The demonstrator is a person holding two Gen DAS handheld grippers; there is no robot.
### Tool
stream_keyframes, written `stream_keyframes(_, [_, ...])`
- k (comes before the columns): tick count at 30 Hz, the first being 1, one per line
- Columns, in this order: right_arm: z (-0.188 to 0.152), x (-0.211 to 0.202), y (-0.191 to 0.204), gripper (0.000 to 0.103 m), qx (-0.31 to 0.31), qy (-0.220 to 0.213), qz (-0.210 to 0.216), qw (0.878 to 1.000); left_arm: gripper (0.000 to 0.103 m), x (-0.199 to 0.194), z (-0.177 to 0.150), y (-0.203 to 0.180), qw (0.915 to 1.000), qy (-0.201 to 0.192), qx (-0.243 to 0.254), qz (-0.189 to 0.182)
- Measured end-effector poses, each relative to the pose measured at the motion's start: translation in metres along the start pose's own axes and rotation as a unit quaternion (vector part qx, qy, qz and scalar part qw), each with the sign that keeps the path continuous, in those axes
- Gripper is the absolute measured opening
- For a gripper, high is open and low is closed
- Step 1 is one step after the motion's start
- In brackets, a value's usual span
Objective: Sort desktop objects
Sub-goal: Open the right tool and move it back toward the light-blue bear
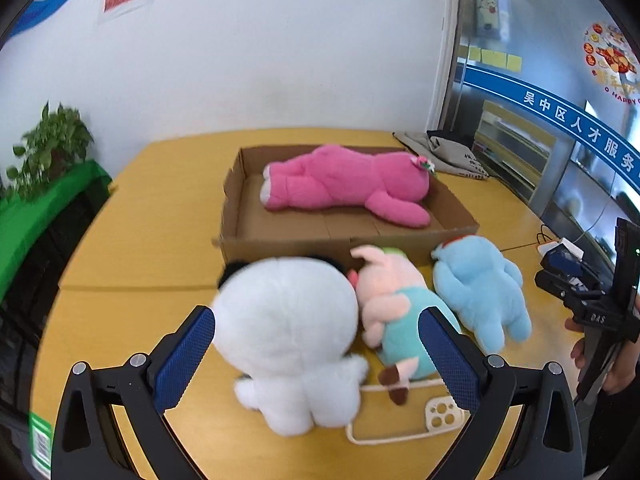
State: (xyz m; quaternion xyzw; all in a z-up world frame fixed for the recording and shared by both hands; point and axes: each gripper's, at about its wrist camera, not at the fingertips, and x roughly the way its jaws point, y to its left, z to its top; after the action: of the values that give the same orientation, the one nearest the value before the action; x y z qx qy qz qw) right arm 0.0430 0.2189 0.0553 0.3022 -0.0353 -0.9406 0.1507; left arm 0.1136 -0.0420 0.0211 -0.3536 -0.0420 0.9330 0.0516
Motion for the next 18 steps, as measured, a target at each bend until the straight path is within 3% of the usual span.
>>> stream_keyframes(5, [-0.016, -0.010, 0.007, 0.103, 0.011, 0.018, 0.014, 1.000, 0.103, 0.018, -0.029, -0.010, 0.9988, 0.015, -0.042, -0.019])
stream_keyframes(18, [-0.040, 0.009, 0.030, 0.103, 0.000, 0.058, 0.031, 0.998, 0.103, 0.031, -0.044, -0.016, 0.9967, 0.006, -0.075, -0.031])
